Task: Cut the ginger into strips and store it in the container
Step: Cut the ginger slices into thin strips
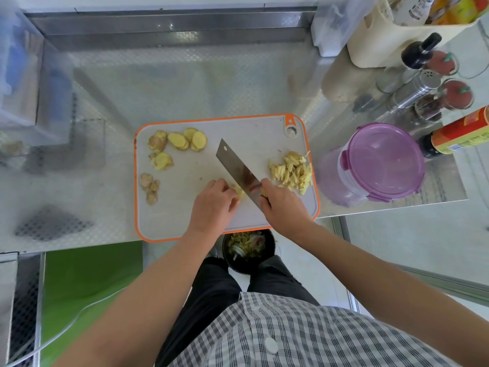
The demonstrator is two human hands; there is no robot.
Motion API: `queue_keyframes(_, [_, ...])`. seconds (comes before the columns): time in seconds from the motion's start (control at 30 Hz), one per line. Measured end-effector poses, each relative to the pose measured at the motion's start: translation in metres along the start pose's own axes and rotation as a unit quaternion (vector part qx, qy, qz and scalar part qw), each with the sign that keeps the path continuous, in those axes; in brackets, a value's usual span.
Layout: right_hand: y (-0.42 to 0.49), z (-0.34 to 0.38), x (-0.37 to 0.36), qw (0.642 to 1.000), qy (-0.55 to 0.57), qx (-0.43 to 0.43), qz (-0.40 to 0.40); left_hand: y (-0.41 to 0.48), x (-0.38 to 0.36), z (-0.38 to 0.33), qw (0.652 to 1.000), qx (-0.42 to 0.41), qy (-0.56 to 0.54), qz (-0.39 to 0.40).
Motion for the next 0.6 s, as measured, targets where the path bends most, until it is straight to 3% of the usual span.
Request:
queue_keyframes(0.43, [0.002,0.005,-0.023,0.994,-0.107,-0.017,0.029,-0.001,-0.005,0.005,0.998,0.039,-0.039,-0.004])
queue_keyframes(0.6, [0.0,-0.003,-0.013,0.999,-0.03,-0.037,-0.007,-0.001,-0.007,0.007,0.998,0.053,-0.041,0.0])
Point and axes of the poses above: each hand's wrist, its own y-axis towards the middle knuckle, its own x-axis out of the back of the hand, z = x × y, the point moved 9 cm from there along y, towards the middle knuckle, and after that the axes turned 10 degrees about -z, right-handed, at the moved point
